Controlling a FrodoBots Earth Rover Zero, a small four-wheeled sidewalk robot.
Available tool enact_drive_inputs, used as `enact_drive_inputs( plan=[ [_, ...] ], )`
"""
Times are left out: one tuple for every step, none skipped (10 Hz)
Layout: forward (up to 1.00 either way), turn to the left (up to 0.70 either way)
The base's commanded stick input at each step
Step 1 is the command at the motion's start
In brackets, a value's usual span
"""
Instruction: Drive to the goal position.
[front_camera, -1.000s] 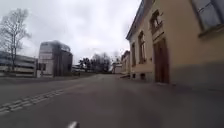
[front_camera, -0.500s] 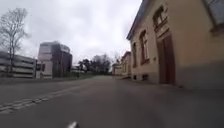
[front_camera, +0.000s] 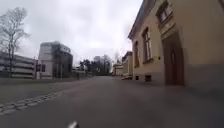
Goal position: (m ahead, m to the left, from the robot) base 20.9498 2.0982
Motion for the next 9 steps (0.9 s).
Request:
enact_drive_inputs(
  plan=[
    [1.0,0.0],
    [1.0,0.0],
    [1.0,0.0],
    [1.0,0.0],
    [1.0,0.0],
    [1.0,0.0],
    [1.0,0.0],
    [1.0,0.0],
    [1.0,0.0]
  ],
)
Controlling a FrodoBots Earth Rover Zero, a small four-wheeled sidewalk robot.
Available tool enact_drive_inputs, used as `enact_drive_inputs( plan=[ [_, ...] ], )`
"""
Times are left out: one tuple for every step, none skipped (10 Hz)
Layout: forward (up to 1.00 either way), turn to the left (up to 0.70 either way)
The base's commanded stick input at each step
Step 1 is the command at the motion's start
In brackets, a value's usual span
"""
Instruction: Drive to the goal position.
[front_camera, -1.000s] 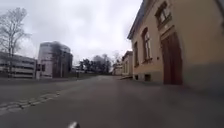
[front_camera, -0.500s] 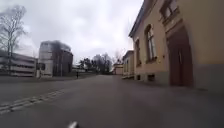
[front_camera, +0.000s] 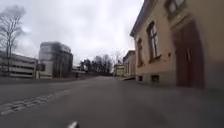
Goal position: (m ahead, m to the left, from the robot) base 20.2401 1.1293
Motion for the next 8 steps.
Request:
enact_drive_inputs(
  plan=[
    [1.0,0.0],
    [1.0,0.0],
    [1.0,0.0],
    [1.0,0.0],
    [1.0,0.0],
    [1.0,0.0],
    [1.0,0.0],
    [1.0,0.0]
  ],
)
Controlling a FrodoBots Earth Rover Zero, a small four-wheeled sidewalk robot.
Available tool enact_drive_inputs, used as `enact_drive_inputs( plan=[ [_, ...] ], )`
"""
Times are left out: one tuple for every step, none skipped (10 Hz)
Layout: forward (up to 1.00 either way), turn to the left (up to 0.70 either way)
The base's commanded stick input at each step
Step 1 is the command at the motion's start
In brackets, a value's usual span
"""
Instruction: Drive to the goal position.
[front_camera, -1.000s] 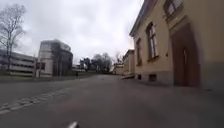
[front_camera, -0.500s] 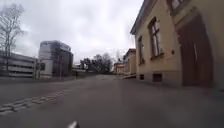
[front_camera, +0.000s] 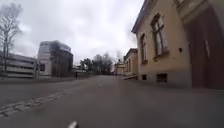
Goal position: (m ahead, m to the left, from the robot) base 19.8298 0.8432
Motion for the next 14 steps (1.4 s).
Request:
enact_drive_inputs(
  plan=[
    [1.0,0.0],
    [1.0,0.0],
    [1.0,0.0],
    [1.0,0.0],
    [1.0,0.0],
    [1.0,0.0],
    [1.0,0.0],
    [1.0,0.0],
    [1.0,0.0],
    [1.0,0.0],
    [1.0,0.0],
    [1.0,0.0],
    [1.0,0.0],
    [1.0,0.0]
  ],
)
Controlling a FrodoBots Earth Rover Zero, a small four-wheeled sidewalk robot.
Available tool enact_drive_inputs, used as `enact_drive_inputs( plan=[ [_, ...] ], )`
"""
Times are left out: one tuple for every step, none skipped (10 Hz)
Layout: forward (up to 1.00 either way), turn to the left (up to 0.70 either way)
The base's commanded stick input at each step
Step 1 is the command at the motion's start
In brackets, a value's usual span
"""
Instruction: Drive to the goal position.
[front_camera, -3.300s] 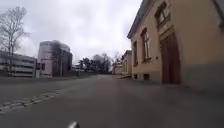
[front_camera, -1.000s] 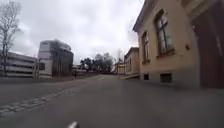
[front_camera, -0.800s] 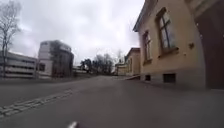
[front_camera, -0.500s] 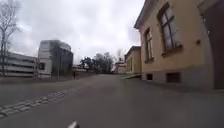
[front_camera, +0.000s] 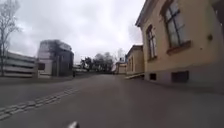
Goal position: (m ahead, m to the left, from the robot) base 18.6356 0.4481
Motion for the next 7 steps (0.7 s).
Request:
enact_drive_inputs(
  plan=[
    [1.0,0.0],
    [1.0,0.0],
    [1.0,0.0],
    [1.0,0.0],
    [1.0,0.0],
    [1.0,0.0],
    [1.0,0.0]
  ],
)
